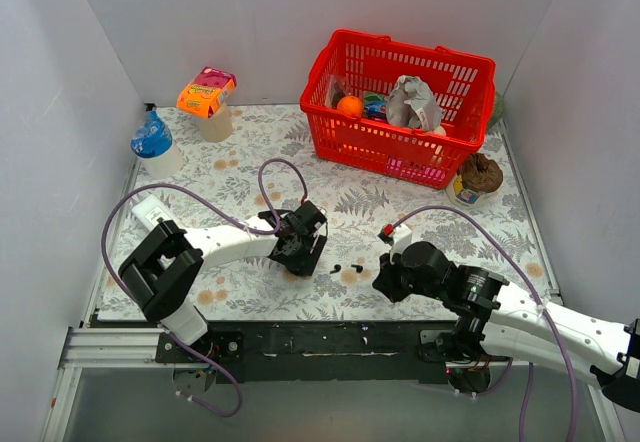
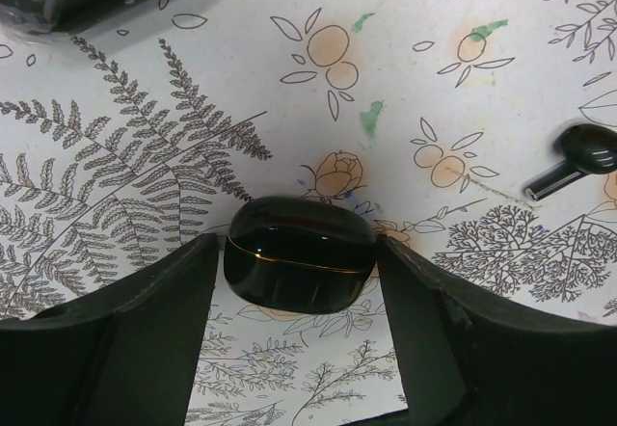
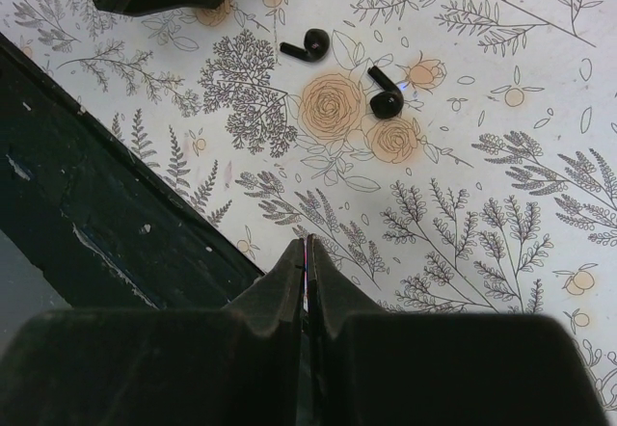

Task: Insert the wireless bluetooth earbuds into the charging case
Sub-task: Pick up the charging case at the center of the board.

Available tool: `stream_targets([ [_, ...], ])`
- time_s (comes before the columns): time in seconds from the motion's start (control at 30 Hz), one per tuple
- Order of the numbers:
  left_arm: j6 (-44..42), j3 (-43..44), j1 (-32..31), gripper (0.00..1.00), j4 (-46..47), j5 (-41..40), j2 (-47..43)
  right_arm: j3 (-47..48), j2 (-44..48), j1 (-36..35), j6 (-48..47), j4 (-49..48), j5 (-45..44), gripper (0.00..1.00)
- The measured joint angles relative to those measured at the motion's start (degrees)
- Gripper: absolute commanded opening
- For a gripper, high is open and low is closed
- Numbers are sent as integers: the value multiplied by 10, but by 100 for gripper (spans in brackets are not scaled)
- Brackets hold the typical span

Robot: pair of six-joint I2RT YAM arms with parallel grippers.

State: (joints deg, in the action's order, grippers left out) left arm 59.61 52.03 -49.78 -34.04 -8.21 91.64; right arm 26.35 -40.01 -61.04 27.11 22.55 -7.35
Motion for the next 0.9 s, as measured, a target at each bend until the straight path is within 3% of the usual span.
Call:
stream_targets([
  [0.47, 29, 4, -11, 33, 0, -2, 4, 0, 9, 0, 1, 0, 0, 10],
  [0.53, 45, 4, -11, 39, 1, -4, 5, 0, 9, 0, 1, 0, 0, 10],
  [0.63, 77, 11, -11, 60, -3, -14, 14, 0, 9, 0, 2, 0, 0, 10],
  [0.7, 99, 21, -11, 67, -9, -18, 23, 0, 9, 0, 2, -1, 0, 10],
  [0.9, 142, 41, -19, 78, -9, -35, 41, 0, 11, 0, 4, 0, 0, 10],
])
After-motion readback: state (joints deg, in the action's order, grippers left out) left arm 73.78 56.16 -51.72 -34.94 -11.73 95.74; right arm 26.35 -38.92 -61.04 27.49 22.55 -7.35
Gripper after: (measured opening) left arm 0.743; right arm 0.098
